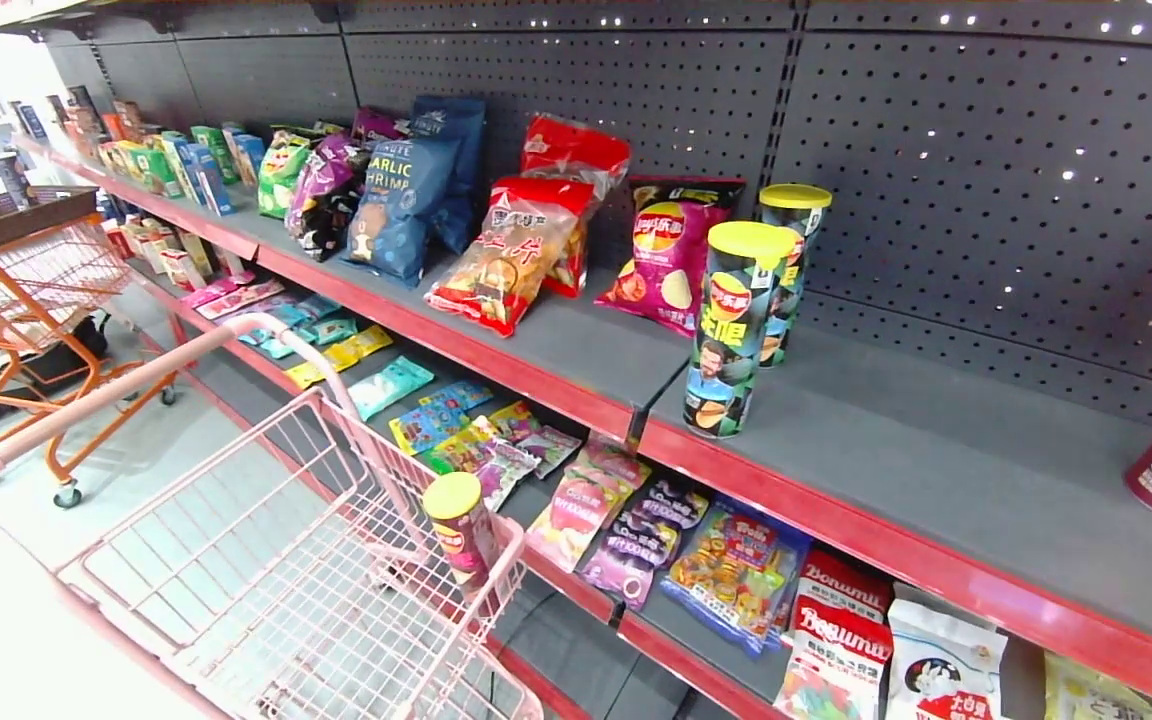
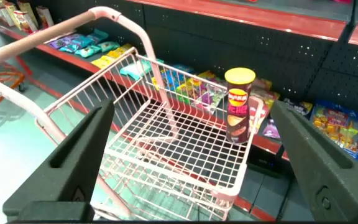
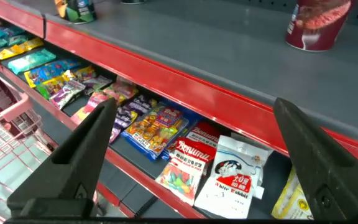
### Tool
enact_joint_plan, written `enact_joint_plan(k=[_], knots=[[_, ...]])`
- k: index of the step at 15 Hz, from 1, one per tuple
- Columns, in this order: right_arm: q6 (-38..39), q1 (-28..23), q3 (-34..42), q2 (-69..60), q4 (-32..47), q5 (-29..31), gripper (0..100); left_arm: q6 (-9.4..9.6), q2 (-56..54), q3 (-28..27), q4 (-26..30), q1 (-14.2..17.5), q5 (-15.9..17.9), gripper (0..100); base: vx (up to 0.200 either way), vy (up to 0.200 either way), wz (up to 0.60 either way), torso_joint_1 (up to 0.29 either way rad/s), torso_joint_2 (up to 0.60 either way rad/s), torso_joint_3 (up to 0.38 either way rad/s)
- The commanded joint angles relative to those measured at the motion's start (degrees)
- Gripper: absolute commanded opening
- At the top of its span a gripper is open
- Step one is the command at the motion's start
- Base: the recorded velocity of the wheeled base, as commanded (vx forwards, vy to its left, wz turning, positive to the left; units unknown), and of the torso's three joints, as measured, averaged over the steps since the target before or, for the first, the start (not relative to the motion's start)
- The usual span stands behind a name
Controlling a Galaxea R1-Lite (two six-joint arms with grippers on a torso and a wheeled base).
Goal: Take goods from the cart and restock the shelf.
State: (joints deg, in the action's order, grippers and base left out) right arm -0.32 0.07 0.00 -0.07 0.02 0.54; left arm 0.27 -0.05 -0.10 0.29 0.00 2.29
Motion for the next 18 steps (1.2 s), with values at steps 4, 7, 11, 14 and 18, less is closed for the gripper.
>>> enact_joint_plan(k=[4, 7, 11, 14, 18], knots=[[0.1, 0.0, 0.0, 0.1, 0.1, 0.0, 100, 0.00, 0.0, 0.0, 0.1, 0.0, 0.0, 100, 0.000, 0.000, 0.00, -0.133, 0.33, 0.182], [0.1, 0.0, 0.0, 0.1, 0.1, 0.0, 100, 0.00, 0.0, 0.0, 0.1, 0.0, 0.0, 100, 0.000, 0.000, 0.00, -0.149, 0.39, 0.225], [0.1, 0.0, 0.0, 0.1, 0.1, 0.0, 100, 0.00, 0.0, 0.0, 0.1, 0.0, 0.0, 100, 0.000, 0.000, 0.00, -0.188, 0.49, 0.305], [0.1, 0.0, 0.0, 0.1, 0.1, 0.0, 100, 0.08, 0.0, 0.0, 0.1, 0.0, 0.0, 100, 0.000, 0.000, 0.00, -0.212, 0.55, 0.347], [0.1, 0.0, 0.0, 0.1, 0.1, 0.0, 100, 0.52, 0.3, -0.1, 0.1, -0.1, 0.3, 100, 0.000, 0.000, 0.00, -0.144, 0.41, 0.282]])
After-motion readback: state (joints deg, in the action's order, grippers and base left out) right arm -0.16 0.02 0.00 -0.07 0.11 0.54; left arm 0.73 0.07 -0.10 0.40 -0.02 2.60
